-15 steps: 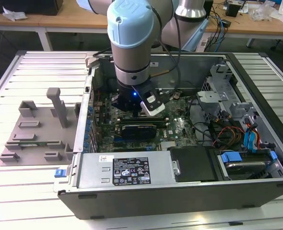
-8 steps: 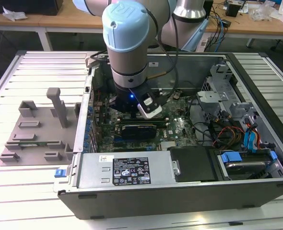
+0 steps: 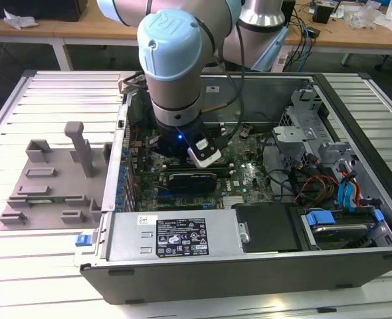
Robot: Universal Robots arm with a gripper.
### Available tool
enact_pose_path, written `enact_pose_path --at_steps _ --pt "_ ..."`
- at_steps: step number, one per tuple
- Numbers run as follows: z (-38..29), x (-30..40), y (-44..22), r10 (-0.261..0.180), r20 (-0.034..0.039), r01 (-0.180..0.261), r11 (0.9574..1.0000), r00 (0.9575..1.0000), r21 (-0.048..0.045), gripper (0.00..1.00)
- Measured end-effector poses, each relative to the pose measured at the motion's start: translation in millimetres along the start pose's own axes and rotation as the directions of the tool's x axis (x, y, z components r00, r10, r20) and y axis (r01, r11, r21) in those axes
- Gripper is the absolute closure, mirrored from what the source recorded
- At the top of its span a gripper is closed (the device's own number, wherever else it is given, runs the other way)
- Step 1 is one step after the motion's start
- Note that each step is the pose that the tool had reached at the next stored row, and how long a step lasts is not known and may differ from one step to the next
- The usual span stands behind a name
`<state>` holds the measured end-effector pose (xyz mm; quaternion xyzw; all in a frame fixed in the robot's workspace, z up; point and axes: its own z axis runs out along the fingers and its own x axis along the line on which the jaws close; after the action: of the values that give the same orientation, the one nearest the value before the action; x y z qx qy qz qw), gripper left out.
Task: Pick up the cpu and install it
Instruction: 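Install the second cpu locking lever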
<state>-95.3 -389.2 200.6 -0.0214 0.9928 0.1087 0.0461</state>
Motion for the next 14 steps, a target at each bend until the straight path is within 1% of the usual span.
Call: enact_pose_path --at_steps 1,4,7,8,9,11,13,14 --pt "0.5 0.2 0.1 0.0 0.002 0.0 1.0 1.0 -0.0046 0.89" --pt "2.0 1.1 0.1 0.0 0.0063 0.0 0.9999 1.0 -0.0115 0.89" --pt "3.6 3.3 1.2 0.0 0.007 0.0 0.9999 1.0 -0.0114 0.89" --pt "4.1 4.1 3.2 -0.001 0.0071 0.001 1.0 1.0 -0.0096 0.89" --pt "4.4 4.2 4.6 -0.001 0.0069 0.001 1.0 1.0 -0.0046 0.89" --pt "5.3 4.1 8.3 -0.002 0.0061 0.002 1.0 1.0 0.0091 0.89" --pt "5.7 4.0 9.9 -0.003 0.0057 0.003 0.9998 1.0 0.0187 0.89" --pt "4.7 3.9 10.6 -0.004 0.0056 0.004 0.9997 1.0 0.0255 0.89"
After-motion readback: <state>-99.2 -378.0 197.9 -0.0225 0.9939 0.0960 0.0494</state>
